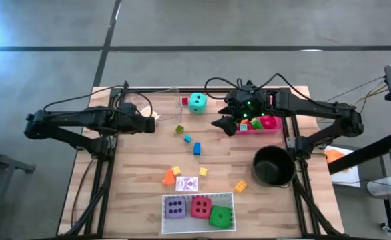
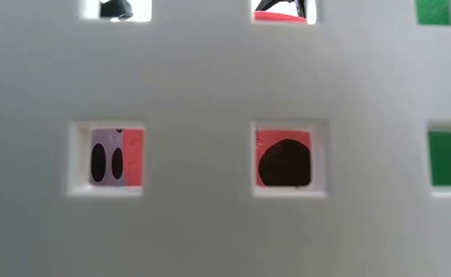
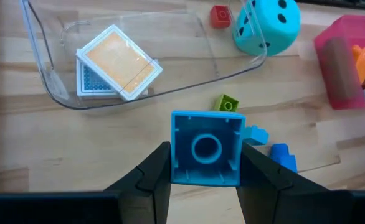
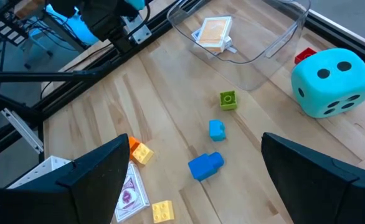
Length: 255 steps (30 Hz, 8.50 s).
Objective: Pick & Place Toys
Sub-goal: Put the light blue game piece into the red bin
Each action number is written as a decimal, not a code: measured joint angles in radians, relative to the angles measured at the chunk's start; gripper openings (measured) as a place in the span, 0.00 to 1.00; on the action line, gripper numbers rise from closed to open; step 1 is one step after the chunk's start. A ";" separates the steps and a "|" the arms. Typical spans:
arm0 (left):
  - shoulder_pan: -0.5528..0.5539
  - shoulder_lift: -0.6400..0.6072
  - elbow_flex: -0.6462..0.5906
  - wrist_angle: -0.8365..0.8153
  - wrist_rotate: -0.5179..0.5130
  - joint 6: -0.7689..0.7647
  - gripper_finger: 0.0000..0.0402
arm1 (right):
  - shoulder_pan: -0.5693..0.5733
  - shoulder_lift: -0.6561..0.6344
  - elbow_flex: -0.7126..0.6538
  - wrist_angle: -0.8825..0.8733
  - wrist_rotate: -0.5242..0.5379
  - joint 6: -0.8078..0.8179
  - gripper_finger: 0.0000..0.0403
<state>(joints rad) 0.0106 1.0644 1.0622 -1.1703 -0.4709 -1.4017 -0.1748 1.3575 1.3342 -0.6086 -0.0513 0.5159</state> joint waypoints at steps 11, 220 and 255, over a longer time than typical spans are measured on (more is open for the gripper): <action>-0.012 -0.002 0.024 0.208 0.072 0.234 0.33 | 0.000 0.000 -0.001 0.000 0.000 0.000 0.88; 0.096 0.075 0.031 0.804 0.441 0.406 0.55 | -0.326 0.101 -0.321 -0.194 0.139 0.045 0.32; 0.095 0.076 0.030 0.804 0.444 0.398 0.54 | -0.359 0.233 -0.393 -0.072 0.099 0.054 0.32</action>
<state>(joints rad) 0.1059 1.1404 1.0924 -0.3660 -0.0269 -1.0035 -0.5339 1.5906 0.9413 -0.6810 0.0475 0.5702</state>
